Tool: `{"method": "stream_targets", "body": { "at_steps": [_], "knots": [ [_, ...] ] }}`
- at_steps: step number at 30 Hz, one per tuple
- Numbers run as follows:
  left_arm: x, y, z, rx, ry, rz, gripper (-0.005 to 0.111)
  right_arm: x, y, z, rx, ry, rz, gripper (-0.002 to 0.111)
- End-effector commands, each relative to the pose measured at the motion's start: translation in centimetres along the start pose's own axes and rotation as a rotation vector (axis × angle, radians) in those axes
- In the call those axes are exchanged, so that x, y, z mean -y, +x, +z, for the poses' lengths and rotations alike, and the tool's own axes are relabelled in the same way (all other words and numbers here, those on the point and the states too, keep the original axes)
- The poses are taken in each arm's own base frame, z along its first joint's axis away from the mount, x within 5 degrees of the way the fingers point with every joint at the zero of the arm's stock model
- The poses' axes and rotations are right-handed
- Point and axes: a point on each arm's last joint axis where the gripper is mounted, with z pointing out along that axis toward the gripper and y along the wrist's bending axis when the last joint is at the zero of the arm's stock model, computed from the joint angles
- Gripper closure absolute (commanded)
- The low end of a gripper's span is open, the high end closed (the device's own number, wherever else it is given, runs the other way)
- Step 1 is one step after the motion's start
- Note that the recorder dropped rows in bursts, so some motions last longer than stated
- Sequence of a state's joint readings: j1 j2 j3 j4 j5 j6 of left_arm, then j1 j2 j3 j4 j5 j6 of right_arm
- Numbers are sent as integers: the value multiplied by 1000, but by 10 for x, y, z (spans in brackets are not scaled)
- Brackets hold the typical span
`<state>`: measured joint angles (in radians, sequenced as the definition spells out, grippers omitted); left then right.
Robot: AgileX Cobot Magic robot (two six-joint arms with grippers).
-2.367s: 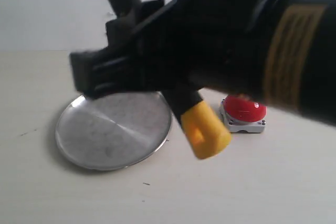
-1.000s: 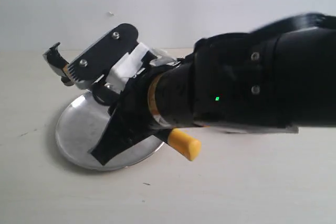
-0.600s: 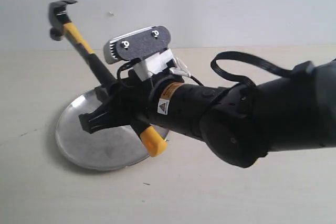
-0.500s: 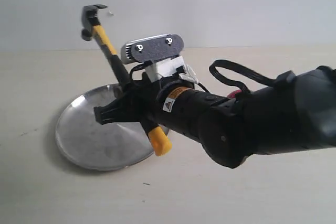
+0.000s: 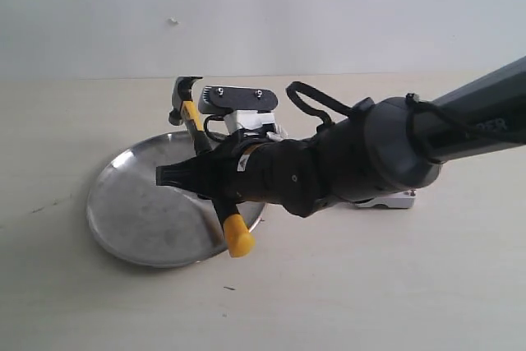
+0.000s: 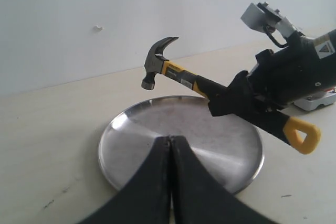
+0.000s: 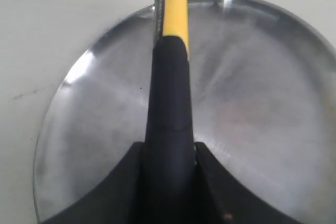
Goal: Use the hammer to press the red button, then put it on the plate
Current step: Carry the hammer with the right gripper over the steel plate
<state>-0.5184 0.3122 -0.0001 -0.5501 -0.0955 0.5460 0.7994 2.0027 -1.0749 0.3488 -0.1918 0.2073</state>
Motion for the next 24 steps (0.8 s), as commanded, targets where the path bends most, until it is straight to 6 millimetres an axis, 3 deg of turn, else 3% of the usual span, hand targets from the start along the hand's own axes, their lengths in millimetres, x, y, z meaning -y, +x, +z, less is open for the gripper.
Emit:
{"method": "stream_targets", "body": {
  "at_steps": [1,10,19,24],
  "knots": [
    [0,0,0,3,0,2,107,-9,-18,3,131,-96,5,108],
    [0,0,0,3,0,2,107,1,-22,26,81,-325,235,108],
    [0,0,0,3,0,2,107,7,-9,49,44,-312,283,108],
    [0,0,0,3,0,2,107,8,-8,50,42,-310,286,108]
  ]
}}
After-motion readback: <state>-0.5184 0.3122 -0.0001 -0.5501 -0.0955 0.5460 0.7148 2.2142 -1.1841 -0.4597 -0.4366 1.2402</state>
